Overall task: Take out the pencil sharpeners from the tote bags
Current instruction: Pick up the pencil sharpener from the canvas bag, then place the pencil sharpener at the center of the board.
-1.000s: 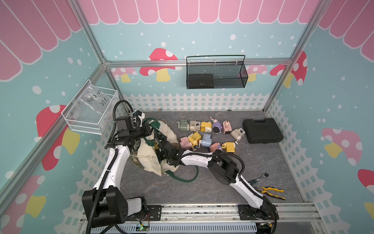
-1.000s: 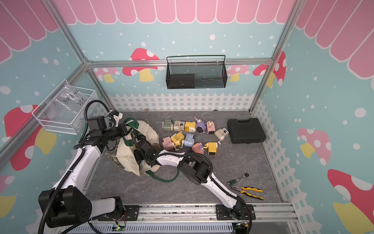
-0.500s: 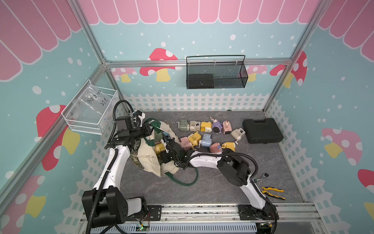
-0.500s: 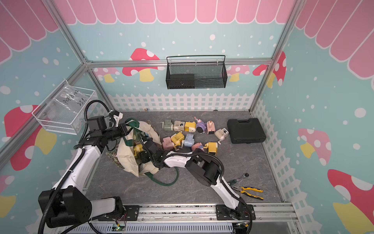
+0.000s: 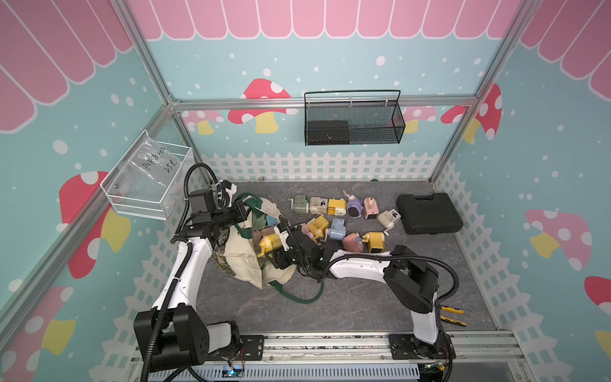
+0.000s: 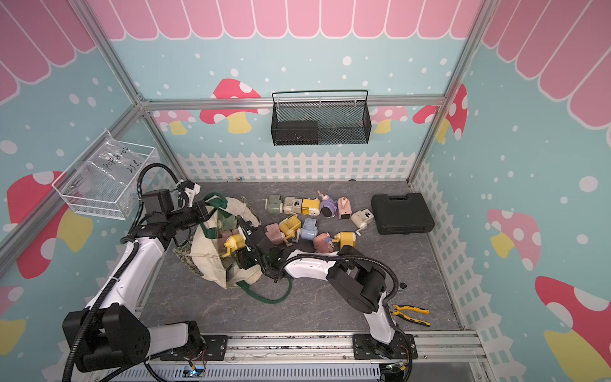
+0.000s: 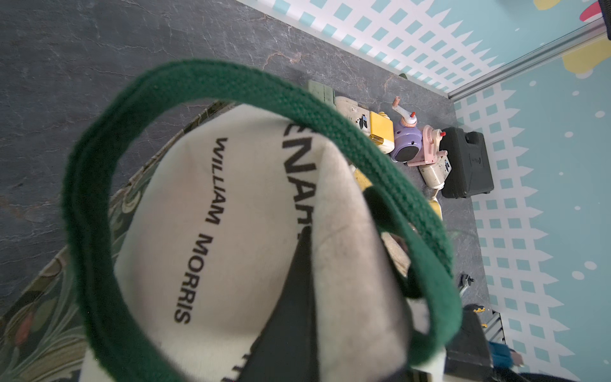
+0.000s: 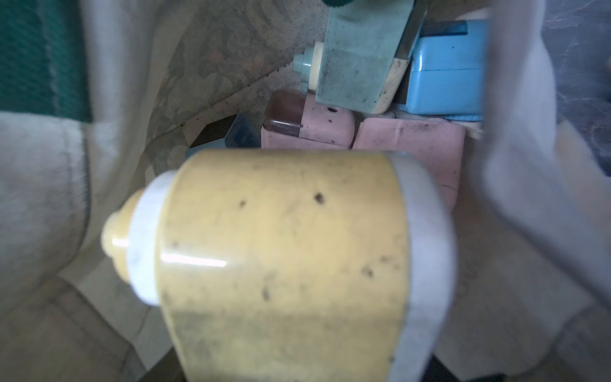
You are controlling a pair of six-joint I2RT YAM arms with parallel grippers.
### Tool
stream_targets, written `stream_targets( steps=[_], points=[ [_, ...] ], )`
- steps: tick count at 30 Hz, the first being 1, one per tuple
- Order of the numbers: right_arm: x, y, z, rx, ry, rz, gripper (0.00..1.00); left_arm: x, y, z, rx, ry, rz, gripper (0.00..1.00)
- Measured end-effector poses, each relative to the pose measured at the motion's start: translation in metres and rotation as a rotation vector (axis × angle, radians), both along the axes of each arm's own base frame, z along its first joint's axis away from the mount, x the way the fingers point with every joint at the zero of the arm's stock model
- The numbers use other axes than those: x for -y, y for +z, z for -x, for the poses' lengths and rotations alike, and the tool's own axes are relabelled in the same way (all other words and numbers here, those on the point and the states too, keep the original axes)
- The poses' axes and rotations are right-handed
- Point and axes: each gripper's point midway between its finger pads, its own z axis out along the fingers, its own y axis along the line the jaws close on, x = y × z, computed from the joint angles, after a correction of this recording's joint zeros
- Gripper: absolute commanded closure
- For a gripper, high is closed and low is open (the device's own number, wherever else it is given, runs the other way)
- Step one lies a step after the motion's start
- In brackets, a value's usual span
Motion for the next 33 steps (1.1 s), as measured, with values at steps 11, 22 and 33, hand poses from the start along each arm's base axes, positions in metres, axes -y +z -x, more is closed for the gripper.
stream_targets(
  steps=[11, 22, 33],
  points=[
    [0.061, 0.076, 0.023, 0.087, -0.004, -0.043, 0.39, 0.0, 0.0, 0.0, -0.003, 0.002, 0.002, 1.0],
    [0.239, 0.091, -0.033, 0.109, -0.342, 0.0, 0.38, 0.0, -0.001, 0.0, -0.004, 0.002, 0.002, 1.0],
    [0.352, 0.043, -0.046, 0.014, -0.593, 0.157, 0.38, -0.01, 0.005, 0.007, 0.005, 0.033, -0.021, 1.0]
  ],
)
